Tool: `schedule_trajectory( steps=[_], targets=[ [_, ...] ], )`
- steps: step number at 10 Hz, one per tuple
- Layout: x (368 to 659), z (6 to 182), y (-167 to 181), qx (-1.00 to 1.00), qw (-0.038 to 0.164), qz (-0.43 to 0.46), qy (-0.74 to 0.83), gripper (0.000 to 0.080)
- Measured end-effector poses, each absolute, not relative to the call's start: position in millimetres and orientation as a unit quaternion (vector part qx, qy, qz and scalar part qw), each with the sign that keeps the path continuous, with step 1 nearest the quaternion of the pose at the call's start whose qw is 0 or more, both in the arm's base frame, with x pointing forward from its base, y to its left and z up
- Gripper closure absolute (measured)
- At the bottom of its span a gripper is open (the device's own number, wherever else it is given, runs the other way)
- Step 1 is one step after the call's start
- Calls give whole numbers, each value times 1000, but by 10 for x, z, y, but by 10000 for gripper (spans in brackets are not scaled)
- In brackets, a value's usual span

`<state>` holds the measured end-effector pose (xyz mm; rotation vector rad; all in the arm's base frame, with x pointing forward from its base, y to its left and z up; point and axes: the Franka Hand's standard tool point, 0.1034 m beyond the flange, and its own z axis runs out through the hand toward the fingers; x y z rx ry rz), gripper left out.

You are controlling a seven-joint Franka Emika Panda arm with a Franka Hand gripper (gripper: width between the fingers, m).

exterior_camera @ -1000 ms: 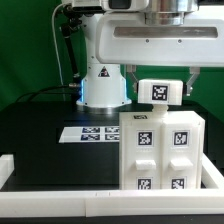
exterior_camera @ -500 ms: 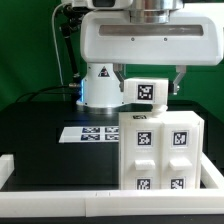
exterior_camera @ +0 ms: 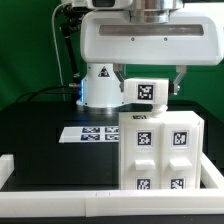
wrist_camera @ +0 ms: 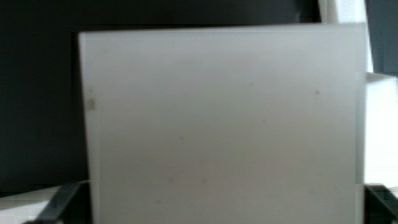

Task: Assemble cabinet

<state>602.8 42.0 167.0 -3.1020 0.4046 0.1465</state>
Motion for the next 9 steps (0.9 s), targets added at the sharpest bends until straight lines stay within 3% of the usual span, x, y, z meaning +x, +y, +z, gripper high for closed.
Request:
schedule_trajectory(
  steps=[9],
  targets=[
    [6021,1664,508,-992,8,48,118,235]
  ],
)
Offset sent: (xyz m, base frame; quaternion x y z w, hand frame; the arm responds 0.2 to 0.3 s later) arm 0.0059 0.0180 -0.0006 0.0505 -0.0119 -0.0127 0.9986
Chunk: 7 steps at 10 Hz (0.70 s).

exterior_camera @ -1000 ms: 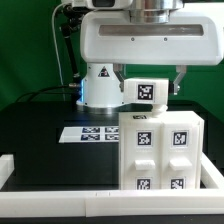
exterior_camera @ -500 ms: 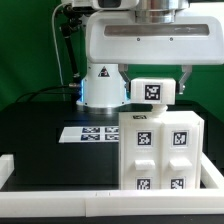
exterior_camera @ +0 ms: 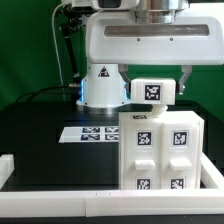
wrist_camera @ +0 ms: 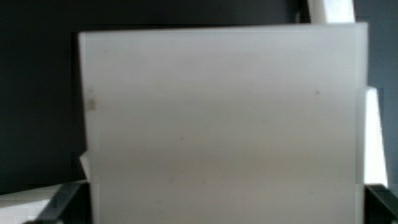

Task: Assemble cabinet

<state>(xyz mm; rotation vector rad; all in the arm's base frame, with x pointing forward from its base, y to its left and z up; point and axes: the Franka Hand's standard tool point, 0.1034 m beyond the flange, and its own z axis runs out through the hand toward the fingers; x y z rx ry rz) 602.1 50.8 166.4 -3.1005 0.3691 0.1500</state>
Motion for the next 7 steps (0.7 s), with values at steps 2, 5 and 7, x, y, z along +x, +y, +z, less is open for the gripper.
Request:
schedule_trajectory(
  steps=[2,5,7],
  targets=[
    [5995,1656,561,-991,14,54,120,235],
    [5993,1651,508,-992,19,55,113,235],
    [5956,1604,561,-992,18,55,113,235]
  ],
)
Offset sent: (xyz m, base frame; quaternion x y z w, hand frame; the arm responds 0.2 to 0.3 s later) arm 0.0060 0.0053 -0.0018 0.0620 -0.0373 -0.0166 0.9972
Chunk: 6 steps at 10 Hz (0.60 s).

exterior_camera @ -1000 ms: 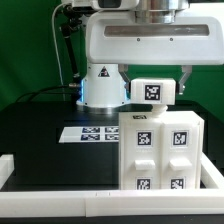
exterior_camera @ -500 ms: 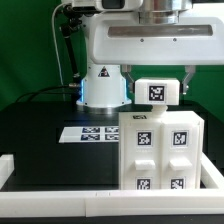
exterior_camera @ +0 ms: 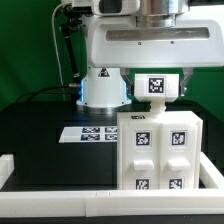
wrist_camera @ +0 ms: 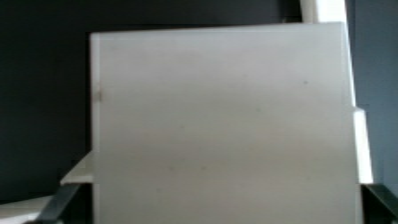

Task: Assemble cabinet

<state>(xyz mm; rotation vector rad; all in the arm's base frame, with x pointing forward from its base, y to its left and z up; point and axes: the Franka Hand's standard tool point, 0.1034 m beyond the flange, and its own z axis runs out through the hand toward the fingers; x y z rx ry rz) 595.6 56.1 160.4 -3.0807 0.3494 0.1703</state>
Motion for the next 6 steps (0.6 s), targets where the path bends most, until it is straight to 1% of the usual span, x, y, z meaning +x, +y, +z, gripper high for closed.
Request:
schedule_trajectory(
  steps=[1,2,5,6],
  targets=[
    [5941,1595,615,-991,15,56,121,235],
    [5926,1595,723,-990,4,55,132,235],
    [5932,1609,694,-991,7,59,120,235],
    [5962,1597,633,-991,13,61,116,235]
  ],
)
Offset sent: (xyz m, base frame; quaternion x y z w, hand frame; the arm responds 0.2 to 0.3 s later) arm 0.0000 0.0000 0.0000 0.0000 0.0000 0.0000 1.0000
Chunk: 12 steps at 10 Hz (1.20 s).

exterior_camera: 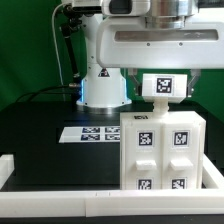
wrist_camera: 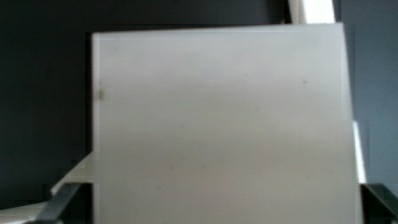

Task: Assemble cabinet

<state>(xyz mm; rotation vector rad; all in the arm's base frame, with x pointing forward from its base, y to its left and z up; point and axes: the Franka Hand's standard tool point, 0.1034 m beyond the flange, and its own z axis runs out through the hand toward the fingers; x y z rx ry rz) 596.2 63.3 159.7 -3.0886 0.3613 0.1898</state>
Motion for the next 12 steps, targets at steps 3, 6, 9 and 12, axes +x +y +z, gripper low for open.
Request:
schedule_trajectory(
  steps=[3,6,9,12],
  targets=[
    [6005,1591,437,-992,16,64,110,235],
    [6008,1576,456,-991,16,66,112,235],
    [5993,1546,459,-990,15,68,121,235],
    [5958,1516,515,-984,24,74,158,235]
  ],
)
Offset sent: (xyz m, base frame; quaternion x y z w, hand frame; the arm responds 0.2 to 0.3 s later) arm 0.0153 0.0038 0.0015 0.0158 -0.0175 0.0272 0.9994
